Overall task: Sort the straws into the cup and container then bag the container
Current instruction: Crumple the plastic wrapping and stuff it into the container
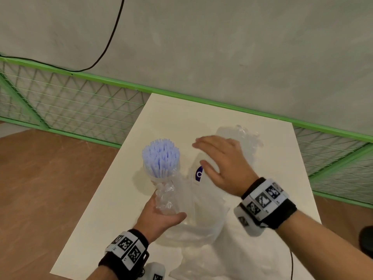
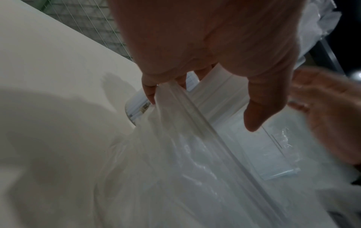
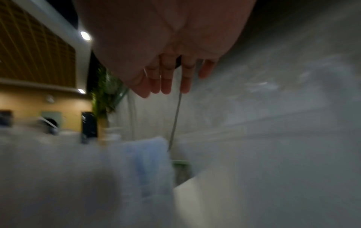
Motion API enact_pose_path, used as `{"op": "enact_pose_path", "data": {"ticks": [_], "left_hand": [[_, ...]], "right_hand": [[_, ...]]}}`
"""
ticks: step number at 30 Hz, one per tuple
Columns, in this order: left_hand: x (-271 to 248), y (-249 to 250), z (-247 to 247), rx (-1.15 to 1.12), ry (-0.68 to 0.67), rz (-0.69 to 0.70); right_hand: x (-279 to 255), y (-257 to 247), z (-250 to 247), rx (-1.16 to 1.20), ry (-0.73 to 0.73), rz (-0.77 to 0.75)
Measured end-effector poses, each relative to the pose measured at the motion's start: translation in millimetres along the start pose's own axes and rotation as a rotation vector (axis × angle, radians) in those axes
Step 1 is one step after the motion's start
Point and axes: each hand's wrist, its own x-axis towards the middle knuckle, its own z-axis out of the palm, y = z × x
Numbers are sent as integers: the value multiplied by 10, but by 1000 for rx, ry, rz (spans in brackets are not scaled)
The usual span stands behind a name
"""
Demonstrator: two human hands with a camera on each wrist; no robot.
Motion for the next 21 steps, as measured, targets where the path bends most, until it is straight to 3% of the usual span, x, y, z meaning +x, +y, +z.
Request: {"op": "enact_pose_path", "data": {"ticks": [3,6,8,14,21], "left_hand": [[7,-14,0,-11,-21,23],[26,-31,-15,1,-53,53],[32,-44,-31,18,-61,63],[40,-66,-45,47,-64,73],[59,-62,-59,26,-84,80]], "right_hand": [[-103,-327,224,201,-126,71],[-173,-351,381,294,-370,198],[-162,-323,416,328,-447,181],[-147,-289,441,502,-502,168],[-235,-307,500,612,-386,238]]}}
